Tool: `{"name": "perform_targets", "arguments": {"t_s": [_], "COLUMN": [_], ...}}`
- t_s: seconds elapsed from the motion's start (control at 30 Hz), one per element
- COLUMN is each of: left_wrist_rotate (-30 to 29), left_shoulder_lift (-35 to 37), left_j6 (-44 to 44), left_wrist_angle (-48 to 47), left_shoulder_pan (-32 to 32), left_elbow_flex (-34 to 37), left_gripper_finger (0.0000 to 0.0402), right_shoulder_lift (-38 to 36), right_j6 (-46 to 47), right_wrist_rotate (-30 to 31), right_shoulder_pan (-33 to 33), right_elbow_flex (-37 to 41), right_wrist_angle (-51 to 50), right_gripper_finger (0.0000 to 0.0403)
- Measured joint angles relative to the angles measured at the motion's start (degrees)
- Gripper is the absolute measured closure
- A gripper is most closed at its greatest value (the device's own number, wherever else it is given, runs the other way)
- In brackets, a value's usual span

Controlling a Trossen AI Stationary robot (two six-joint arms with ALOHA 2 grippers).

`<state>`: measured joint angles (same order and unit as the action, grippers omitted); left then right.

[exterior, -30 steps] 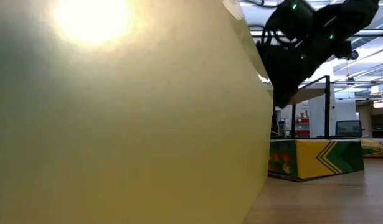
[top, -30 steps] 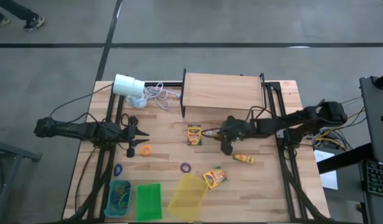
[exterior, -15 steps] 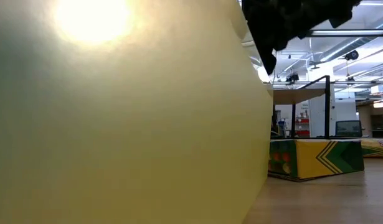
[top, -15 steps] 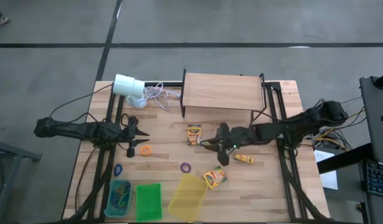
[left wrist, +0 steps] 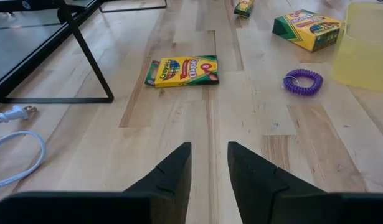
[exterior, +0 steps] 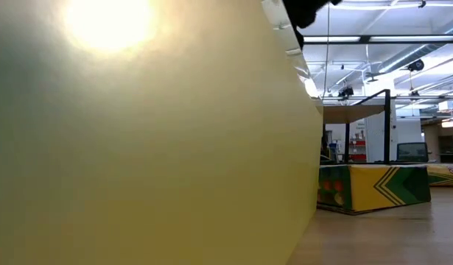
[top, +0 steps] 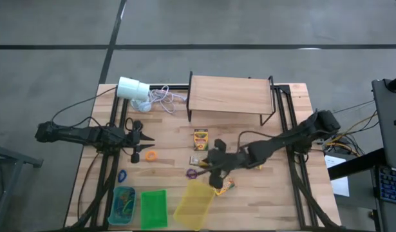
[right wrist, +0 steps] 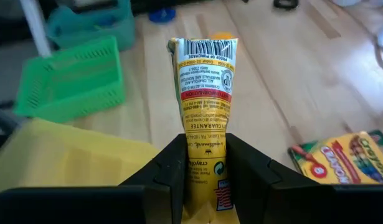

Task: Pick & Place Office Desk Supplies
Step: Put the crayon box into the yellow bin

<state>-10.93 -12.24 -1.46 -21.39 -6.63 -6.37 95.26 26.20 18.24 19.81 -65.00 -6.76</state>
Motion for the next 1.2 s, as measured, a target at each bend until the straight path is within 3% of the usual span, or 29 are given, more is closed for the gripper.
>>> {"name": "perform_targets", "arguments": {"t_s": [0.13,0.4,0.9,1.2], "left_wrist_rotate": [0.01,0.01,-0.01,0.01], "left_shoulder_lift": [0.01,-0.03,-1.05,-1.58], "left_j6": [0.03,0.16,0.12,0.08], "left_wrist_angle": [0.00,0.02,0.13,0.11], "left_shoulder_pan": [-0.02,-0.02,-0.01,-0.02], "left_elbow_flex": [0.00,0.00,0.02,0.02], "left_gripper_finger": [0.0293,0.0293,0.0293,0.0293], "right_shoulder_lift": [4.98,12.06,18.33,22.67], "right_j6": [1.64,14.55,20.20,14.22], "right_wrist_rotate": [1.03,1.31,2.97,1.25], "right_shoulder_pan": [1.34,4.46,7.78,7.60], "right_elbow_flex": [-9.33,-22.03,-26.22,-27.59], "right_wrist_angle": [-7.83,-16.90,-14.11,-5.70], "right_gripper_finger": [0.0304,0.0298,0.0308,0.0311]}}
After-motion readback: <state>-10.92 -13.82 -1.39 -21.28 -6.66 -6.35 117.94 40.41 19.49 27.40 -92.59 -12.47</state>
